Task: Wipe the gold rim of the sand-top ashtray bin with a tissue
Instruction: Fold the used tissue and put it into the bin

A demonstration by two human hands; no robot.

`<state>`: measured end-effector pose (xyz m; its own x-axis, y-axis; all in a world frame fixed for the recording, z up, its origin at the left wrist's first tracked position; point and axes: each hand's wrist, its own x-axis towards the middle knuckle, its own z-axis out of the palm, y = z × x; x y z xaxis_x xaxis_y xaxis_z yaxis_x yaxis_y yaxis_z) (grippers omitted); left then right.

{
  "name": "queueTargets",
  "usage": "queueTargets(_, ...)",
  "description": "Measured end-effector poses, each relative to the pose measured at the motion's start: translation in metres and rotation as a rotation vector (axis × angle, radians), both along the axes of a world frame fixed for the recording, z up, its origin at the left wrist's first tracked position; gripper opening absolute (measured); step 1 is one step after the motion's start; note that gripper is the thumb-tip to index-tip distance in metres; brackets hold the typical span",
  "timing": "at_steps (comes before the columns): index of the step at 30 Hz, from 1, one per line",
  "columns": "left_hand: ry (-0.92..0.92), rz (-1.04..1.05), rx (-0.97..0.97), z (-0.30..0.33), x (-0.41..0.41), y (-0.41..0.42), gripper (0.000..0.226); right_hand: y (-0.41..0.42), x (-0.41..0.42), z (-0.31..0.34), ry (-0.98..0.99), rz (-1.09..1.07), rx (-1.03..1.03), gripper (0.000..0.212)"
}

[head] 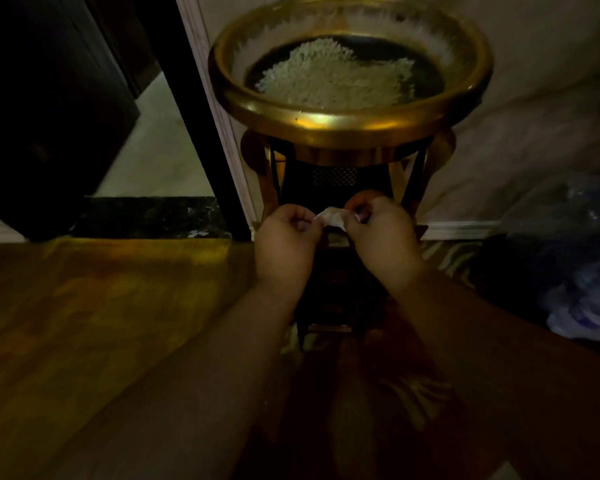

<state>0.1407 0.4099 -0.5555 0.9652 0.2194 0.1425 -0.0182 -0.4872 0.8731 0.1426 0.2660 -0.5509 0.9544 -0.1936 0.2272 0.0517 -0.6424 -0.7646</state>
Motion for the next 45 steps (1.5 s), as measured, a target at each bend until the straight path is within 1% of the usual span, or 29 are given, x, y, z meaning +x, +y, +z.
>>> queueTargets(4,0.055,0.031,-0.103,0.000,0.008,-0.012,0.012,0.000,0.007,0.000,0.001,-0.012,0.076,0.009)
queueTargets(9,0.068,0.040,-0.067,0.006,0.015,-0.020,0.018,0.008,0.013,-0.001,-0.015,-0.035,0.157,0.013)
queueTargets(12,0.087,0.035,-0.031,0.010,0.019,-0.020,0.012,0.013,0.017,-0.001,0.003,-0.045,0.175,0.010)
queueTargets(15,0.091,0.024,0.001,0.013,0.024,-0.020,0.011,0.019,0.022,0.002,0.011,-0.076,0.226,0.002)
queueTargets(16,0.094,0.022,0.010,0.015,0.025,-0.020,0.012,0.021,0.023,0.004,0.009,-0.093,0.236,0.003)
queueTargets(17,0.099,0.018,0.021,0.016,0.026,-0.021,0.014,0.023,0.025,0.007,0.006,-0.109,0.240,0.007)
queueTargets(19,0.111,0.000,0.036,0.019,0.028,-0.022,0.021,0.025,0.029,0.010,0.013,-0.133,0.184,0.006)
queueTargets(22,0.124,-0.015,0.014,0.022,0.028,-0.024,0.031,0.024,0.032,0.013,0.014,-0.168,0.027,0.022)
queueTargets(26,0.153,-0.014,0.002,0.021,0.027,-0.027,0.037,0.022,0.027,0.017,-0.075,-0.149,0.044,0.026)
queueTargets(29,0.175,-0.040,-0.011,0.022,0.026,-0.027,0.042,0.022,0.027,0.017,-0.055,-0.160,0.003,0.027)
queueTargets(34,0.176,-0.038,-0.017,0.025,0.025,-0.025,0.043,0.022,0.027,0.019,0.011,-0.144,0.010,0.025)
queueTargets(37,0.170,-0.059,-0.025,0.025,0.024,-0.025,0.041,0.022,0.027,0.019,0.011,-0.124,0.031,0.024)
queueTargets(41,0.140,-0.081,-0.022,0.027,0.019,-0.024,0.041,0.021,0.024,0.020,0.034,-0.104,0.080,0.032)
queueTargets(43,0.116,-0.106,0.003,0.026,0.017,-0.024,0.042,0.018,0.020,0.019,0.049,-0.076,0.132,0.035)
queueTargets(45,0.079,-0.146,0.019,0.029,0.009,-0.020,0.045,0.016,0.014,0.021,0.068,-0.041,0.215,0.032)
